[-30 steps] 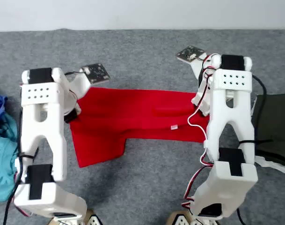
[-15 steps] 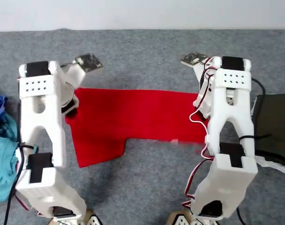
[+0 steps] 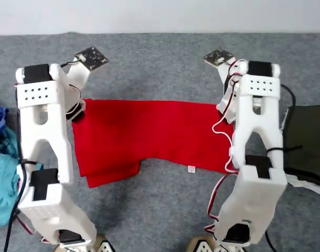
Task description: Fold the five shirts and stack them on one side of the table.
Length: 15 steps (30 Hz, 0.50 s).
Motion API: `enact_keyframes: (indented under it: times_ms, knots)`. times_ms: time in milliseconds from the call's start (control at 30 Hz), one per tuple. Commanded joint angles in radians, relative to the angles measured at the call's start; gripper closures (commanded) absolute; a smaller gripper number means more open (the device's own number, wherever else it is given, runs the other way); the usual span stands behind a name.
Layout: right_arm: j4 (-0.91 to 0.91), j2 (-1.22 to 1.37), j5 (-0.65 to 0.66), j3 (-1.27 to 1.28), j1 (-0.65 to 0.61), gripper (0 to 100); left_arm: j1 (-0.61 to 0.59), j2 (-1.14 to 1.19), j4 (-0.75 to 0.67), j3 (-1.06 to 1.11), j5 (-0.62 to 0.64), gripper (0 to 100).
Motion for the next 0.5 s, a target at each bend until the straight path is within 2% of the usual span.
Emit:
enact_keyframes:
  times_ms: [0,100,233,367,467]
  knots:
    - [-0.048,0.036,-0.02,-0.055,-0.018,99.1,0.0,0.015,-0.023,-0.036,0.069,99]
    - [0.022,0.044,-0.095,-0.084,-0.058,98.4,-0.008,0.026,-0.008,-0.03,0.201,99]
    - [0.136,0.048,-0.173,-0.146,-0.122,98.0,-0.008,0.011,0.048,-0.031,0.284,100]
    - [0.15,0.053,-0.272,-0.149,-0.145,97.6,-0.048,-0.018,0.048,-0.016,0.396,100]
    - [0.13,0.097,-0.324,-0.153,-0.142,89.1,-0.086,-0.032,0.048,0.001,0.47,100]
